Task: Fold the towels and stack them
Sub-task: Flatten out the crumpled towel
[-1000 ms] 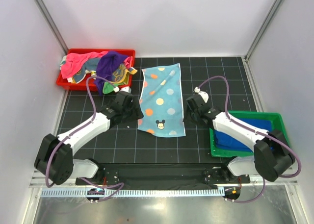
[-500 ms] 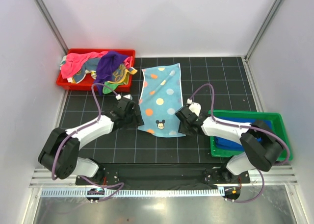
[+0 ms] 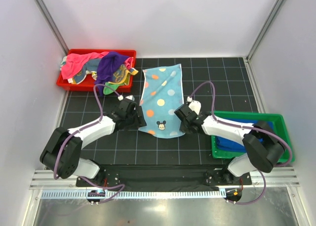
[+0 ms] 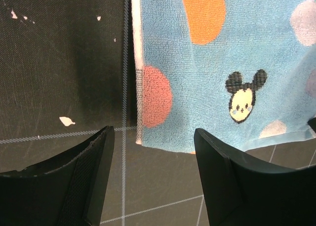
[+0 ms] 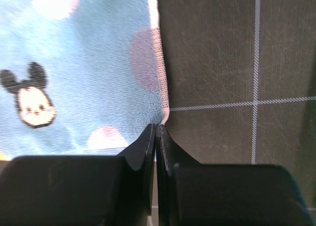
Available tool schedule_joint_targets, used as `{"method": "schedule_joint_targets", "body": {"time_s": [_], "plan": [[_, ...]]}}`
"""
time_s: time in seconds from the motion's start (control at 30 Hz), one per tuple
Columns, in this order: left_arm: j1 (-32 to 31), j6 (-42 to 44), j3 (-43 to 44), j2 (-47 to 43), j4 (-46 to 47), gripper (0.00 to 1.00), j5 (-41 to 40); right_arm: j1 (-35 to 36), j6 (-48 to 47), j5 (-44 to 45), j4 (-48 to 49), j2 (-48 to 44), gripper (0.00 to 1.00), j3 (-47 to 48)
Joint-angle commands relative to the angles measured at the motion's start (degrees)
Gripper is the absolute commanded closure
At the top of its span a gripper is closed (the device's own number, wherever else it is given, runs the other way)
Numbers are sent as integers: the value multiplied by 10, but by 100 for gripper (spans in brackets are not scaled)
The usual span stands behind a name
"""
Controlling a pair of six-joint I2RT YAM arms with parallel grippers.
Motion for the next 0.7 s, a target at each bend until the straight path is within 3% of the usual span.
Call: {"method": "schedule_joint_targets", "body": {"time_s": [0.0, 0.23, 0.67], "plan": [[-3, 13, 2, 2, 29, 31, 9, 4, -9, 29, -27, -31, 92, 51], [-2, 24, 10, 5, 36, 31, 33, 4, -27, 42, -71, -25, 92, 124], [-2, 22, 12, -38, 17, 31, 47, -31, -86, 31, -122, 88, 92, 300]]}}
